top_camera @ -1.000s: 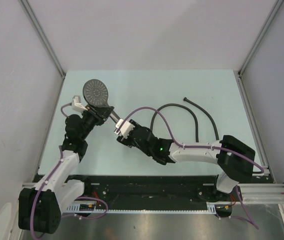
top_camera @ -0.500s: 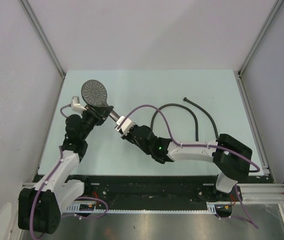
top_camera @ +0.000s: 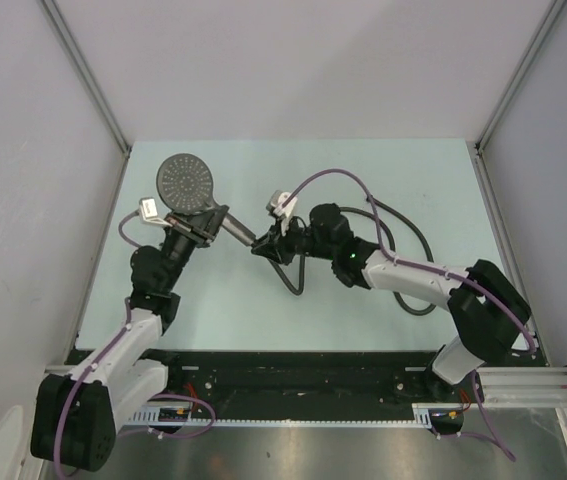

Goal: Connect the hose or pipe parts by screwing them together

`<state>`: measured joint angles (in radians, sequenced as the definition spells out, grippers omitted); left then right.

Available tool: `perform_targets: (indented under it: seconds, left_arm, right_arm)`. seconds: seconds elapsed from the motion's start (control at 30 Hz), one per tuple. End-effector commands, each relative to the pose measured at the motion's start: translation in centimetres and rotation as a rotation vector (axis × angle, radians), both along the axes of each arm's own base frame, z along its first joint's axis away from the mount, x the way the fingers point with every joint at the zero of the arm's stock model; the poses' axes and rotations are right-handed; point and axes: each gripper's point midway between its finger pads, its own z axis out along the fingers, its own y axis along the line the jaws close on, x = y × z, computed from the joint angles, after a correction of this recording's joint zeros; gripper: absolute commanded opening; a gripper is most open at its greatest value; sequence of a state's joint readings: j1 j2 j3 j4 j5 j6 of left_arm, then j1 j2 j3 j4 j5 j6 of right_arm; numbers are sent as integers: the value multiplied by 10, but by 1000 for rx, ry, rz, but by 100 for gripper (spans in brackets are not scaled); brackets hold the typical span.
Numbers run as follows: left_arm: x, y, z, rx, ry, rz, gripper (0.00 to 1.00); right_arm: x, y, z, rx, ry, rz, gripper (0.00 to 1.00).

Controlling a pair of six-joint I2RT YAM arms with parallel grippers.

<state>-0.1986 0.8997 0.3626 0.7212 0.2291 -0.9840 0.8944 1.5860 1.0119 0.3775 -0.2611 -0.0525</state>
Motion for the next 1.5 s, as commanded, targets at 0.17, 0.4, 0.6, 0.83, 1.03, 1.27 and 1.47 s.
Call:
perform_targets:
  seconds: [0.17,0.4,0.6,0.83,1.03,1.27,1.47]
  left_arm:
    - [-53,-47,42,-71,-307,-342,0]
    - [-57,-59,47,-29,-374,-402,0]
    - [-51,-56,48,-37,-370,-371,0]
    - [-20,-46,33,19,-231,-243,1]
    - [-7,-23,37,80,-159,-77,0]
    - [8,3,16,179,66,120,0]
    - [12,18,2,215,223,207,0]
  right_arm:
    - [-25,-32,87,360,139,424,0]
    - [-37,-47,91,390,202,558,0]
    - [-32,-51,96,428,224,555,1]
    - [-1,-52,61,258,175,274,49]
    - [10,-62,52,142,124,61,68]
    - [-2,-44,30,-104,-132,-165,69]
    - [-24,-13,29,-132,-264,-192,68]
